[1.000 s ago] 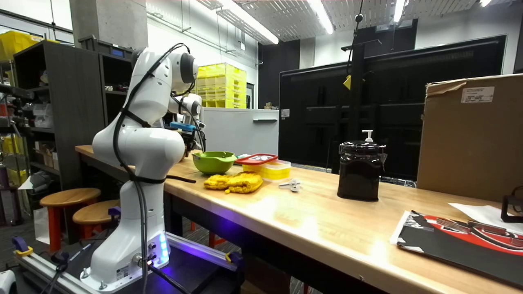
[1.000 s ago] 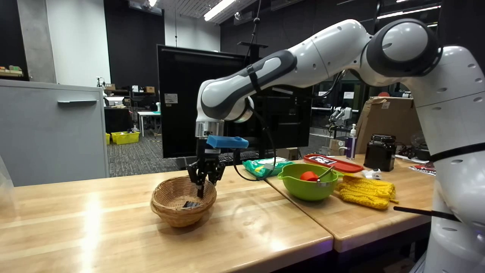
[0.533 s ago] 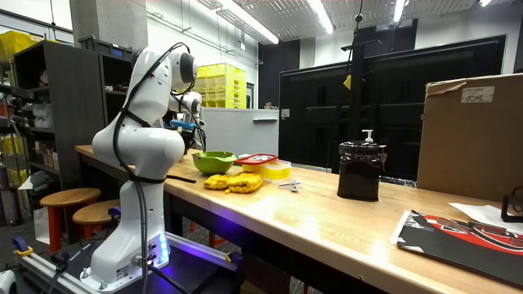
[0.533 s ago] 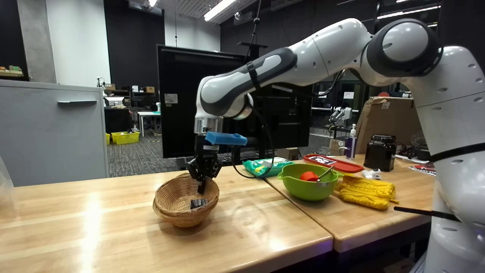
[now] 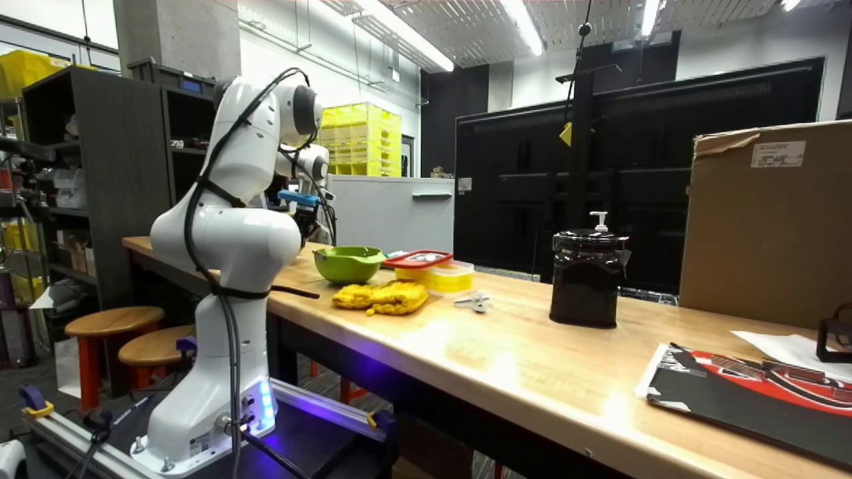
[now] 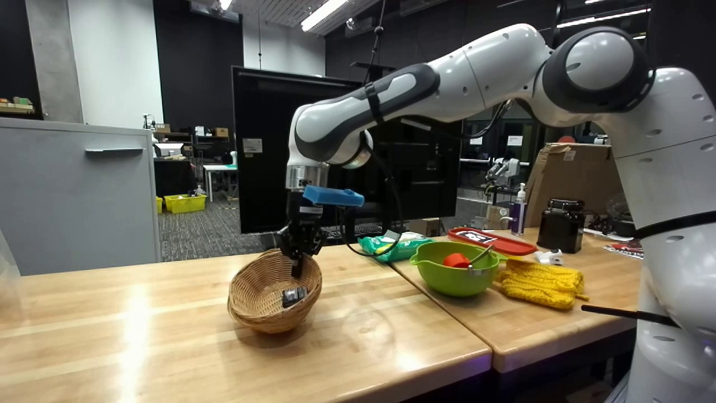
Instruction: Move the brown baskets to the right
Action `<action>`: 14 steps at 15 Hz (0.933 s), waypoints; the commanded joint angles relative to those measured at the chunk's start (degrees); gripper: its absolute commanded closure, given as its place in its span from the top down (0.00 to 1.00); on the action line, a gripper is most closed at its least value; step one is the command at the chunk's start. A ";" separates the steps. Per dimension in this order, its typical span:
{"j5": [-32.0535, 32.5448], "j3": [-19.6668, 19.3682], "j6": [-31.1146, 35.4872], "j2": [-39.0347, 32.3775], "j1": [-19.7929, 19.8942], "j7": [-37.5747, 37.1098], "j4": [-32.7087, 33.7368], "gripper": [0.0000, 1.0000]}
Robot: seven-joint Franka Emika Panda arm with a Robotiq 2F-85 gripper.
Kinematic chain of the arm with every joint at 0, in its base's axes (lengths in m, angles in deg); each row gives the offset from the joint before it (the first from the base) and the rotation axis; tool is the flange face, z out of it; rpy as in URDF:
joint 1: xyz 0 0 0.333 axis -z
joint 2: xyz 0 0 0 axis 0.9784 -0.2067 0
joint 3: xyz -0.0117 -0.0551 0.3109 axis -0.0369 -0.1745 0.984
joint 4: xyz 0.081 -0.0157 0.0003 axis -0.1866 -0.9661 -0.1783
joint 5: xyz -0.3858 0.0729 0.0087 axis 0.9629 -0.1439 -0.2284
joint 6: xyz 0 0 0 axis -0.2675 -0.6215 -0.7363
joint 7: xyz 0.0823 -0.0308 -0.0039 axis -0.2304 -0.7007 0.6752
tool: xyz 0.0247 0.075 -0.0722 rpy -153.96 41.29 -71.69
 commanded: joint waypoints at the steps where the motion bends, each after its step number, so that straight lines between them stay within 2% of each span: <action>1: -0.36 -0.58 -2.47 2.22 -0.01 1.11 -0.28 0.03; 14: -2.94 -1.31 -6.03 10.67 3.16 3.72 -5.17 0.03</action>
